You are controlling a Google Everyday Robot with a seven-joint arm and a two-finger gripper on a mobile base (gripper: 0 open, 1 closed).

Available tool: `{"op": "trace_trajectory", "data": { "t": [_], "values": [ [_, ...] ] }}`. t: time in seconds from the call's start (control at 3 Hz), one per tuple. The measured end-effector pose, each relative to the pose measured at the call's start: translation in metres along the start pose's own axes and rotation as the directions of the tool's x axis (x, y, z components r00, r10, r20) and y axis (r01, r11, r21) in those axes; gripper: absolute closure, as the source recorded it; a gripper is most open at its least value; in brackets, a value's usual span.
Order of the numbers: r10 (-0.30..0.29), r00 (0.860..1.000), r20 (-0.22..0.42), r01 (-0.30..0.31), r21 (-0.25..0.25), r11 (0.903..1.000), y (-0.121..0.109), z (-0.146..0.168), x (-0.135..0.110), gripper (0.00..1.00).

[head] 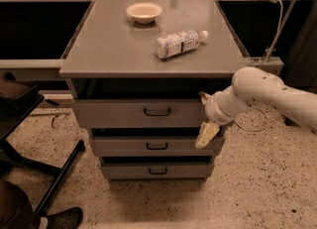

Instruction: Open top drawer

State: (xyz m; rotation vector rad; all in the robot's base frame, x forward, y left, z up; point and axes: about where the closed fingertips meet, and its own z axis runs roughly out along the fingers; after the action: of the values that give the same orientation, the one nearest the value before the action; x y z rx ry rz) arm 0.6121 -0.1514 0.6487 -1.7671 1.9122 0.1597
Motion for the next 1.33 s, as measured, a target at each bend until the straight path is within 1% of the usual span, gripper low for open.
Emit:
{"op": "trace_trajectory", "data": {
  "t": [0.33,0.67,1.0,1.33],
  "values": [
    [0.003,1.000,0.016,-0.002,-0.036,0.9993,0.015,-0.004,-0.002,0.00],
    [0.003,1.000,0.016,-0.002,-0.037,0.9993,0.015,-0.004,-0.002,0.00],
    [0.004,1.000,0.002,-0.003,-0.067,0.9978,0.017,-0.003,-0.006,0.00],
    [-0.001,1.000,-0.023,-0.001,-0.113,0.9936,0.028,-0.005,-0.008,0.00]
  ]
}}
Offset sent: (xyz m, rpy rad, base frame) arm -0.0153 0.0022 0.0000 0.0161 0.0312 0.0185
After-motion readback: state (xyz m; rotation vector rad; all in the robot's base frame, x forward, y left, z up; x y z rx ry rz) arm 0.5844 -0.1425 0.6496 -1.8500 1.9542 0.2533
